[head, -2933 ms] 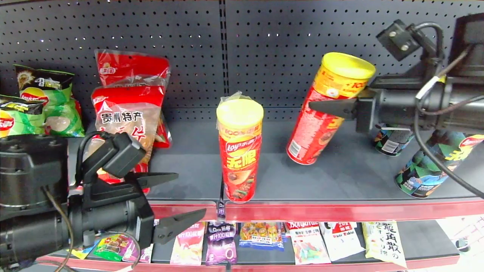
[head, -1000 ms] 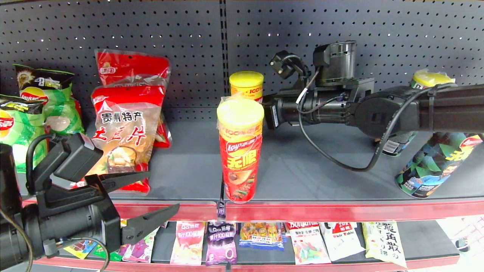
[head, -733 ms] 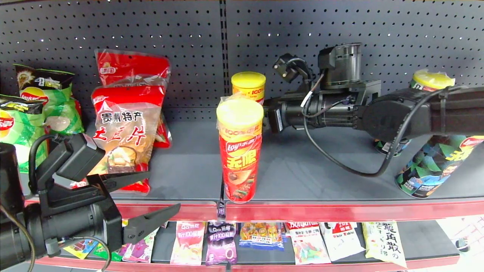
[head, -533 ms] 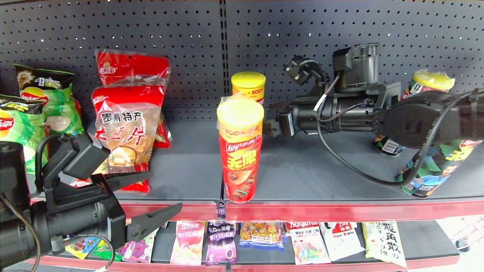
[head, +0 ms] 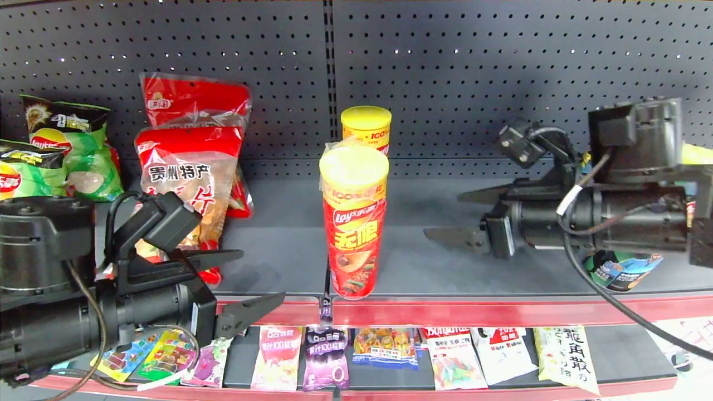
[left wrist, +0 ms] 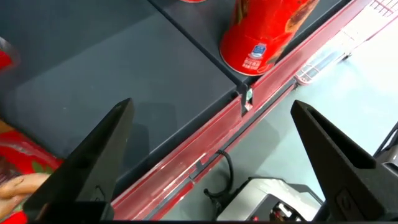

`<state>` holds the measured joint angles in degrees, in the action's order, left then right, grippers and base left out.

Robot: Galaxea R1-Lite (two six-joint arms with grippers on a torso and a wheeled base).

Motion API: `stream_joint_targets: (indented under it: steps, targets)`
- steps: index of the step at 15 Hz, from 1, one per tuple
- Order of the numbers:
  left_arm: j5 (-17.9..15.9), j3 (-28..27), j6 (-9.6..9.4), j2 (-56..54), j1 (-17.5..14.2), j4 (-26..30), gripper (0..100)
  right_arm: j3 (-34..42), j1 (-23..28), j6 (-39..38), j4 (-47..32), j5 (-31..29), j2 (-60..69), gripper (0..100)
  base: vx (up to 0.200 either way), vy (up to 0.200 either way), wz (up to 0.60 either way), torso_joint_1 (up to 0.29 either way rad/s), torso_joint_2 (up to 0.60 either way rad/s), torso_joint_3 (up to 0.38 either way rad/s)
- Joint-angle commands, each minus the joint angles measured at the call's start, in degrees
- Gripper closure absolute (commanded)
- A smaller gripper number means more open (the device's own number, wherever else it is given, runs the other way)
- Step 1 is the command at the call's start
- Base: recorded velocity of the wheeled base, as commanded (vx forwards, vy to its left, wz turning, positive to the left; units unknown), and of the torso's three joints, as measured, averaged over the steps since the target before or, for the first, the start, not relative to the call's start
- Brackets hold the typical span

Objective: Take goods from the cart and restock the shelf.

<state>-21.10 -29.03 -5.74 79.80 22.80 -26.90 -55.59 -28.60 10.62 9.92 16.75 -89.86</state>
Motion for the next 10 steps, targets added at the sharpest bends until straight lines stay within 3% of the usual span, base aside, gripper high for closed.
stream_joint_targets:
  steps: [1,4,10]
  targets:
    - [0.0,-0.8,-0.67,3.8,1.2,0.0,0,12.1,-0.2,0.0,0.0,0.0,13.3,0,0.000,0.000,0.00,0.000,0.00,0.000]
    - [0.1,-3.0,-3.05,9.1,1.7,-0.1,0,22.5,-0.5,-0.1,-0.1,0.0,24.7,0,0.000,0.000,0.00,0.000,0.00,0.000]
    - [2.0,-11.1,-3.14,17.8,3.2,-0.1,0,26.9,0.1,-3.9,-0.4,-1.8,31.6,0,0.000,0.000,0.00,0.000,0.00,0.000]
